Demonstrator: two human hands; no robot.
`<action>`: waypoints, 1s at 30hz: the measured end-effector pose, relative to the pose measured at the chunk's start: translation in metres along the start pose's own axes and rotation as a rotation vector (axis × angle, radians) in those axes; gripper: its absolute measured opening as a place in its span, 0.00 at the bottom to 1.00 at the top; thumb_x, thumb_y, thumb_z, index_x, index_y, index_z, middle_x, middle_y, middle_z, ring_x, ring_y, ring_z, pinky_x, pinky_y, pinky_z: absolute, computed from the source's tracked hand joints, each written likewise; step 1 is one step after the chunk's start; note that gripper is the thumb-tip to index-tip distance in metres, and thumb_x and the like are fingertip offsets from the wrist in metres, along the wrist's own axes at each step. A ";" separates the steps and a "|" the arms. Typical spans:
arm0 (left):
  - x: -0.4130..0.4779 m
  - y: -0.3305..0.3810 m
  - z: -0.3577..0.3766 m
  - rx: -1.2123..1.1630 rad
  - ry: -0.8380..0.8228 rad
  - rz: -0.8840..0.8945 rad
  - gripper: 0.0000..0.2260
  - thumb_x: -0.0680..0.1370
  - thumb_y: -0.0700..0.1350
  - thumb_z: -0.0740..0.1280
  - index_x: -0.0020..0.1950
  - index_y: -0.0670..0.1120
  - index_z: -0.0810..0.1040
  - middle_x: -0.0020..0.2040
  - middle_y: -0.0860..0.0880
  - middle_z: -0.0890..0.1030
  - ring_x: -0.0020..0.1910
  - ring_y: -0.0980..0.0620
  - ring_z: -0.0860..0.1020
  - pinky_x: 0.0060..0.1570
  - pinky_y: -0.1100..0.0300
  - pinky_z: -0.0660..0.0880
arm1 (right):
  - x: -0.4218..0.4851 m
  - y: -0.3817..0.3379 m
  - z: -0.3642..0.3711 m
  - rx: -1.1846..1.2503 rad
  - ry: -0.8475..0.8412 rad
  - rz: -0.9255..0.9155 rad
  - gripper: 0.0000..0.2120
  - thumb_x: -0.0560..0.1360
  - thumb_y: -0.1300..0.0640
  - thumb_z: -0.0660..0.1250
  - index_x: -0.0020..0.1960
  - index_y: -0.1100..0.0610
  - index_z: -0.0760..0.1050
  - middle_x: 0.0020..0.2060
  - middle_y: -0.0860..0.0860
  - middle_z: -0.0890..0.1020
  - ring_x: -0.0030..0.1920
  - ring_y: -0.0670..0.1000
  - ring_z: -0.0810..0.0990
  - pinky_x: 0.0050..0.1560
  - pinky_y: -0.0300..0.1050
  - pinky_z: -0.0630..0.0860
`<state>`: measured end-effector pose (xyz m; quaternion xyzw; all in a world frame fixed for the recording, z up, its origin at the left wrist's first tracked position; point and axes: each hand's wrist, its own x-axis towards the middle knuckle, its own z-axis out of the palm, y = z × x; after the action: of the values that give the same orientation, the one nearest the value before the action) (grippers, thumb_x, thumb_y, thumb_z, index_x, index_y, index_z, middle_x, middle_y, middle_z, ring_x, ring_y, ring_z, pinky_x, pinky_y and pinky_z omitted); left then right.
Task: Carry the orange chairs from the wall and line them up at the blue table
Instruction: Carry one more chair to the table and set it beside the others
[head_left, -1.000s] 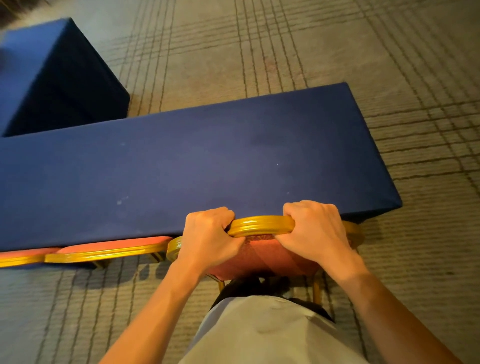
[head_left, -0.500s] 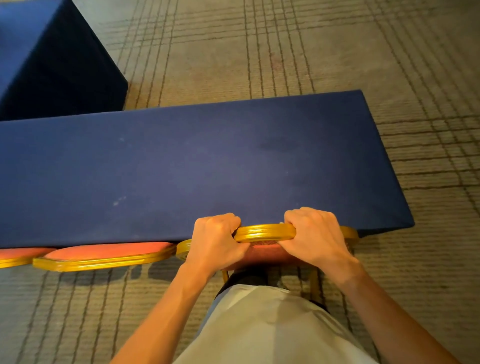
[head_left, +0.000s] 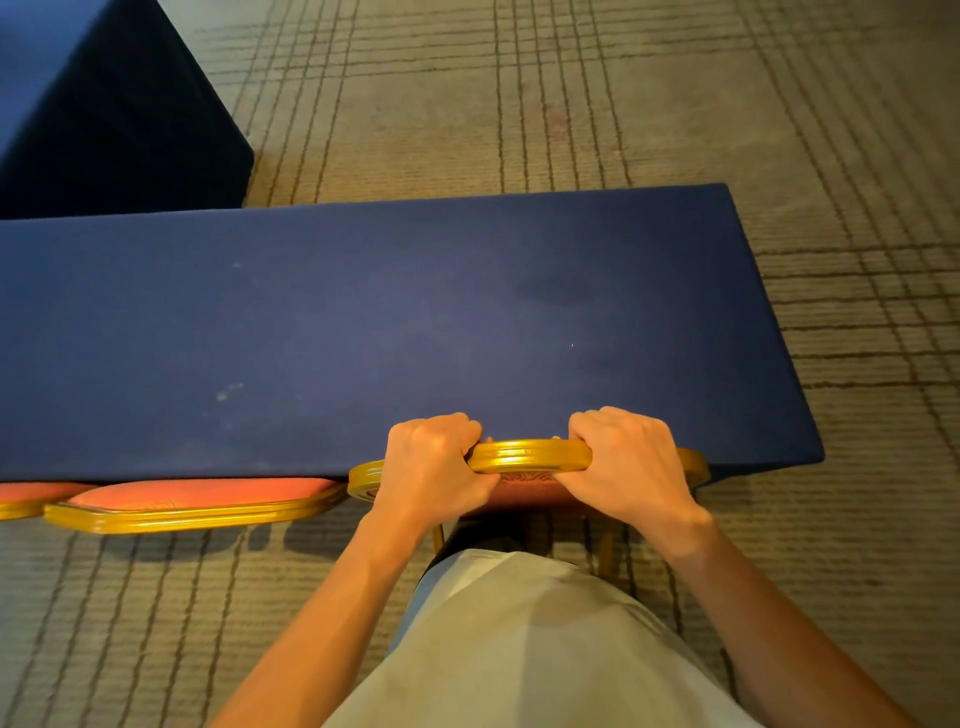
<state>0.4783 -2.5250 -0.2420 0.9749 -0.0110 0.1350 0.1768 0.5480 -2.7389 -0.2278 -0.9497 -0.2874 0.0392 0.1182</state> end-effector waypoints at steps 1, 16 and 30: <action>0.001 0.002 0.002 0.002 0.009 0.008 0.15 0.72 0.53 0.65 0.31 0.53 0.60 0.26 0.57 0.63 0.24 0.55 0.59 0.28 0.66 0.49 | -0.001 0.003 0.002 0.001 0.007 0.005 0.17 0.71 0.44 0.72 0.33 0.48 0.67 0.27 0.42 0.69 0.28 0.45 0.68 0.29 0.37 0.56; 0.020 0.002 0.026 0.008 -0.060 -0.088 0.14 0.70 0.54 0.65 0.30 0.52 0.64 0.26 0.56 0.65 0.24 0.55 0.65 0.26 0.62 0.57 | 0.016 0.027 0.019 0.052 -0.024 0.031 0.14 0.73 0.40 0.70 0.37 0.47 0.70 0.32 0.41 0.72 0.33 0.45 0.71 0.32 0.38 0.61; 0.006 0.008 0.030 0.055 -0.087 -0.101 0.10 0.69 0.51 0.66 0.32 0.50 0.68 0.29 0.54 0.71 0.27 0.51 0.70 0.26 0.58 0.64 | 0.000 0.026 0.023 0.089 -0.050 0.030 0.15 0.75 0.38 0.65 0.38 0.48 0.71 0.33 0.42 0.73 0.35 0.47 0.73 0.34 0.43 0.67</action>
<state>0.4912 -2.5432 -0.2642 0.9837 0.0345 0.0836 0.1556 0.5590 -2.7553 -0.2564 -0.9465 -0.2737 0.0773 0.1526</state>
